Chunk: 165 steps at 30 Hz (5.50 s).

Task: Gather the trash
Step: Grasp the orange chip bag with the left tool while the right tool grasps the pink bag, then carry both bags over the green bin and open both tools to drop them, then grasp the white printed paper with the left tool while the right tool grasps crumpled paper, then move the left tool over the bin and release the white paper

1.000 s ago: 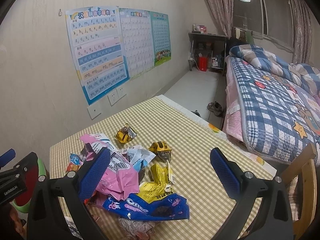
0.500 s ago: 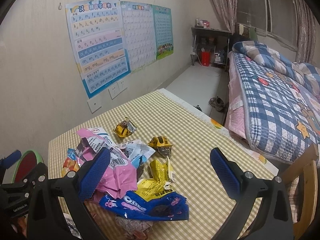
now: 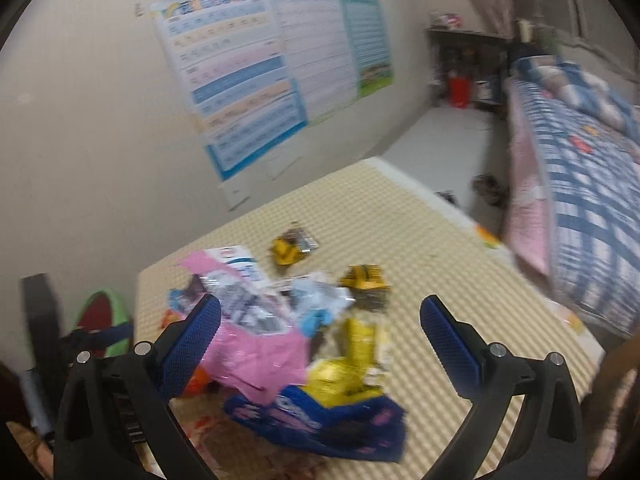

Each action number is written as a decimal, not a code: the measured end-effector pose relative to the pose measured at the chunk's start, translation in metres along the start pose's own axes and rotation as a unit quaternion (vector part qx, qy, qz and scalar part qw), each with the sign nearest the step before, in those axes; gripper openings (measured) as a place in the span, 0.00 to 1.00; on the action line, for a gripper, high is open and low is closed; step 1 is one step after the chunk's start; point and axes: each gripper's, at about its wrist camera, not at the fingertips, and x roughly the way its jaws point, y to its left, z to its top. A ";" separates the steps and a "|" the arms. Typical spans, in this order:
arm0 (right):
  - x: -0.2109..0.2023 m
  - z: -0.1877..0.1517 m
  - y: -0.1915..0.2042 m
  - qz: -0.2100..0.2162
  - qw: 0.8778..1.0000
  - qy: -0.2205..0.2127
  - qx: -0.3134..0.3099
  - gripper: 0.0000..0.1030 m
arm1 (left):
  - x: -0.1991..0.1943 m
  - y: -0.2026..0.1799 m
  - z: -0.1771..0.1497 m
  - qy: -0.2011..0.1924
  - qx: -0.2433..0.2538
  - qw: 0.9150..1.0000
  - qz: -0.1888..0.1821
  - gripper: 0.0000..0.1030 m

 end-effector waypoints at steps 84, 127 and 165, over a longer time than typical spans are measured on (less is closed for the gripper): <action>0.092 -0.036 0.202 0.089 0.984 0.145 -0.060 0.69 | -0.060 0.273 -0.134 0.019 -0.219 0.974 0.059 0.68; 0.014 -0.102 0.004 -0.007 0.981 0.143 0.132 0.78 | -0.049 0.034 -0.074 0.082 -0.035 0.986 -0.141 0.65; -0.008 -0.063 0.143 0.105 0.992 0.074 -0.004 0.37 | -0.114 0.151 -0.058 -0.072 -0.131 0.989 -0.013 0.66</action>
